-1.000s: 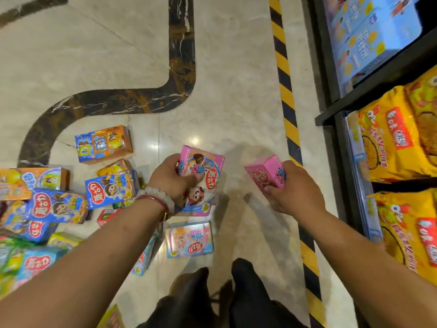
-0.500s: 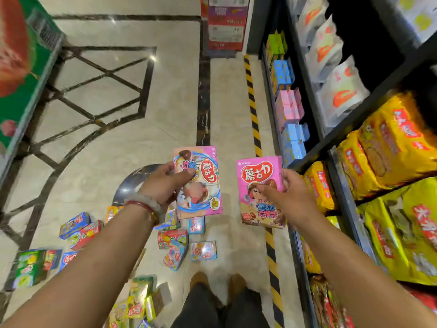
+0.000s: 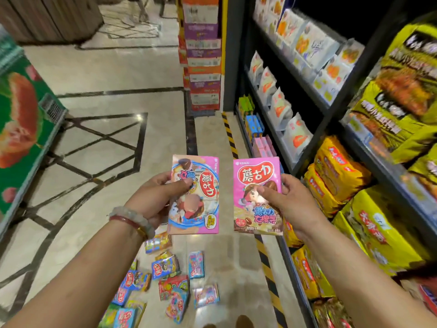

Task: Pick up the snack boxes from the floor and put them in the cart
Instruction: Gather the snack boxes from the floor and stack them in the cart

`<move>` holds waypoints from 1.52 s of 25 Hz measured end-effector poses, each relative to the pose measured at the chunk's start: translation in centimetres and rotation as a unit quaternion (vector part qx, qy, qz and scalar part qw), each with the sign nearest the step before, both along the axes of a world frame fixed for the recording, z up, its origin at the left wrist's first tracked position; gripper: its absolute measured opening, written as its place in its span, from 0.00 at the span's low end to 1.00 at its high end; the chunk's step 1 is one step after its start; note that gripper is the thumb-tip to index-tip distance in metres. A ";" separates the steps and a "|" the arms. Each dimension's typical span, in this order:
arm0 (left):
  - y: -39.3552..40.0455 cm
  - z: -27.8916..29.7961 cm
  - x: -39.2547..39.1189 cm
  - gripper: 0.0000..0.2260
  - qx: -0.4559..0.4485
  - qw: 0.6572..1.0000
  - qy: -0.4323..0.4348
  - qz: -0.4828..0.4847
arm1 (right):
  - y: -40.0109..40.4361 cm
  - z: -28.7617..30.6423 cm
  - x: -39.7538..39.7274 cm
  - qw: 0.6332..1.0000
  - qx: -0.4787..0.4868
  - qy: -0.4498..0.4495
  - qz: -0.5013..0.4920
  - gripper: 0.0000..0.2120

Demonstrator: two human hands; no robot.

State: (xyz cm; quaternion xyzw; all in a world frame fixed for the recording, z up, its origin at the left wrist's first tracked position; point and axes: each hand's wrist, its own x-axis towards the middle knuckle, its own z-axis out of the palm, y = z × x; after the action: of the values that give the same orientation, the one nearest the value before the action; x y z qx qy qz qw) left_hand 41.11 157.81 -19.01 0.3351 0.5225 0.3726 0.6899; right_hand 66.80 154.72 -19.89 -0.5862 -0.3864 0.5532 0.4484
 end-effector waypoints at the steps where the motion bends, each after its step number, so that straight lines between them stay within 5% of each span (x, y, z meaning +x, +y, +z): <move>1: 0.1 0.4 0.0 0.24 -0.003 1.000 -0.006 -0.011 | -0.6 0.3 -0.3 1.000 0.000 0.001 -0.010 0.15; 9: 0.4 1.8 2.6 0.22 -0.003 0.987 0.002 -0.163 | -6.7 0.5 -0.7 0.985 -0.006 0.033 -0.168 0.18; 18: -5.2 3.5 7.5 0.17 0.010 0.979 -0.032 -0.201 | -14.3 1.9 1.8 0.970 0.020 0.042 -0.238 0.16; 38: -37.7 4.3 7.0 0.18 0.036 0.998 -0.001 -0.042 | -39.1 3.6 6.3 0.994 0.066 0.049 -0.079 0.11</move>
State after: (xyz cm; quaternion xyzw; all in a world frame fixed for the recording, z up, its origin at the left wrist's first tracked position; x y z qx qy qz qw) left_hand 48.11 120.12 -14.71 0.3811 0.4936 0.3623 0.6927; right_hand 73.12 115.59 -16.33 -0.5564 -0.3523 0.5175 0.5464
